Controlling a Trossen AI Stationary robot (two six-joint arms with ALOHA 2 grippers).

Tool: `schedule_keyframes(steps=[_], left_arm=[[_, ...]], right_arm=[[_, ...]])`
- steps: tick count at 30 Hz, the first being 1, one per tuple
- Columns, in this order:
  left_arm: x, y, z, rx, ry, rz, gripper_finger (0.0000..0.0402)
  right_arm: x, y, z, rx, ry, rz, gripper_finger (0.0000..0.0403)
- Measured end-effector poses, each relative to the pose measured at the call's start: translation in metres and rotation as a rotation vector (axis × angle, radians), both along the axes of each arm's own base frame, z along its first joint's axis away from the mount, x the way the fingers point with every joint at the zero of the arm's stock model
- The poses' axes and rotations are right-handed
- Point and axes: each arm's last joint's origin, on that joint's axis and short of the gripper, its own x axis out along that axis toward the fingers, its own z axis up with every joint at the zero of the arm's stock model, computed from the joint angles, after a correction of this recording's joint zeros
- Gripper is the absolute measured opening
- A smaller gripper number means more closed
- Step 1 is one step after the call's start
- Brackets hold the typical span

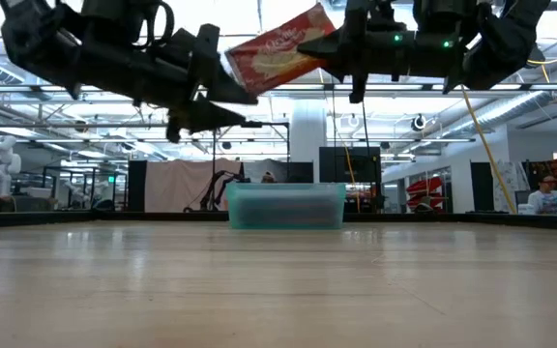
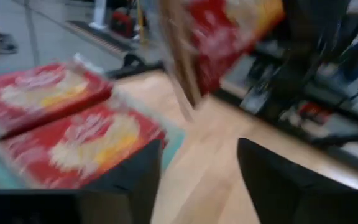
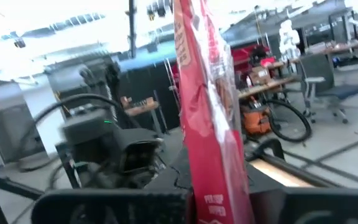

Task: Sort popcorn bags into baskets
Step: Put the red popcorn bag into the blue bin

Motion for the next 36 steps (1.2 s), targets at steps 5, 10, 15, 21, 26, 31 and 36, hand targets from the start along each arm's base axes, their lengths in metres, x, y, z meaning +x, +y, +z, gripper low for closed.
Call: schedule_keyframes(steps=[5, 10, 15, 21, 26, 31, 36], left_arm=[[0.001, 0.017, 0.008, 0.047, -0.083, -0.093, 0.0282], [0.001, 0.022, 0.022, 0.118, -0.208, -0.204, 0.0318], [0.000, 0.026, 0.035, 0.180, -0.329, -0.238, 0.0276], [-0.002, 0.039, 0.038, 0.153, -0.376, -0.284, 0.0123], [-0.004, 0.050, 0.038, 0.130, -0.375, -0.335, 0.0021], [-0.013, 0.064, 0.044, 0.074, -0.321, -0.382, 0.0036], [-0.026, 0.074, 0.046, 0.020, -0.175, -0.429, 0.0023]], right_arm=[[0.000, 0.001, 0.006, -0.028, -0.098, 0.046, 0.0012], [-0.001, 0.002, 0.009, -0.065, -0.128, 0.060, 0.0012], [-0.001, 0.003, 0.009, -0.081, -0.123, 0.115, 0.0012], [0.000, 0.003, 0.007, -0.089, -0.098, 0.109, 0.0014], [0.001, 0.003, 0.005, -0.027, -0.082, 0.116, 0.0036], [-0.001, 0.001, -0.002, 0.055, 0.080, 0.129, 0.0092], [-0.012, 0.000, 0.008, 0.091, 0.222, 0.077, 0.0157]])
